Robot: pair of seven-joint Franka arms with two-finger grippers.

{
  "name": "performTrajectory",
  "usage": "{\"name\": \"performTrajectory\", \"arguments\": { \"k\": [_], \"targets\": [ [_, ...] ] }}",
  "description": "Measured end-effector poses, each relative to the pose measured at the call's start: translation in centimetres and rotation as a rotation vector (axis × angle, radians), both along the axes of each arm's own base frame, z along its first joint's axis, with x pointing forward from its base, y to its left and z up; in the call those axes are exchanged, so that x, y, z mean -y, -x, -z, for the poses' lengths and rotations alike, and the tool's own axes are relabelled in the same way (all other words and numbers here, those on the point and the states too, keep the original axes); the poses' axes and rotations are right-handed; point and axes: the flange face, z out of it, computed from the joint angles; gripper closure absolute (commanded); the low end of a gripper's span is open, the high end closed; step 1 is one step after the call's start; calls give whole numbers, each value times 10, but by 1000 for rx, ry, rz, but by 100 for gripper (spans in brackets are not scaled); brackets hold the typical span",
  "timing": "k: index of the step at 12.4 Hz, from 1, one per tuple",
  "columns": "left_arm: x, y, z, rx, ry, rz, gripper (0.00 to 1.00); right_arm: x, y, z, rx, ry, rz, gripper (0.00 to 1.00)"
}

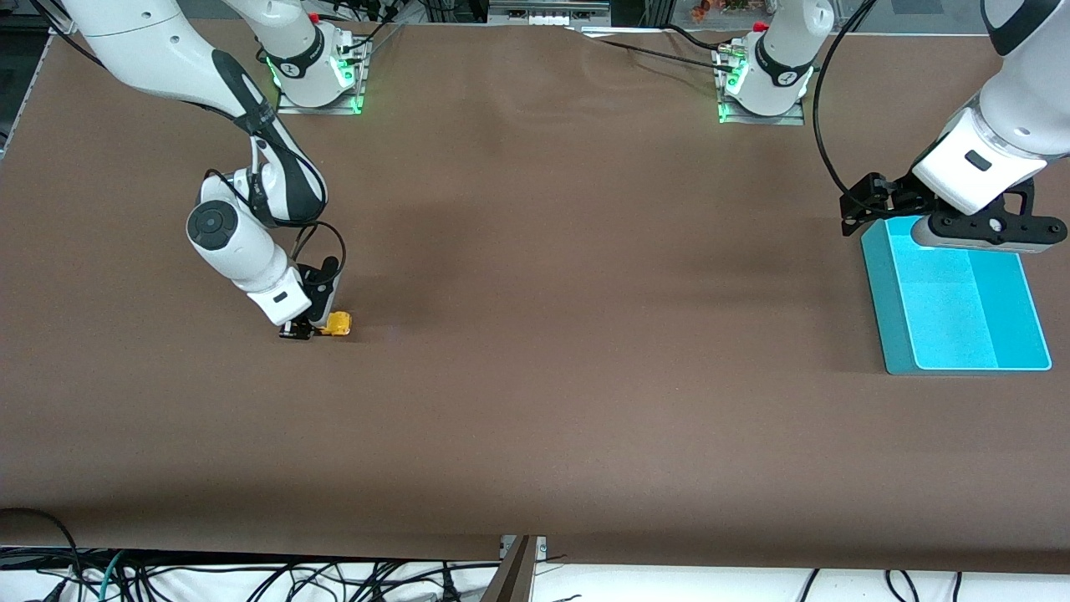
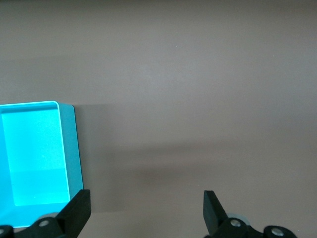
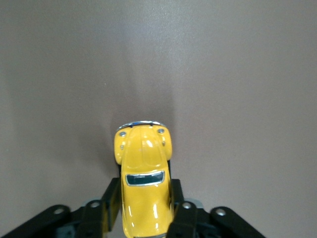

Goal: Wind and store yellow beetle car
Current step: 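Close the right gripper on the yellow car, pressing it down, then drag the held car backward along the table with the right gripper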

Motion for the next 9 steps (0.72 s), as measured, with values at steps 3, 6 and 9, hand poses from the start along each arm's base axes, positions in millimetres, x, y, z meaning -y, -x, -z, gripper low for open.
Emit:
{"name": "performTrajectory", "arguments": {
  "k": [3, 6, 9],
  "targets": [
    [0, 0, 0, 0, 0, 0, 0, 0, 0, 0, 1, 5, -17, 85],
    [0, 0, 0, 0, 0, 0, 0, 0, 0, 0, 3, 15, -94, 85],
    [0, 0, 0, 0, 0, 0, 0, 0, 0, 0, 4, 19, -126, 85]
  ]
}}
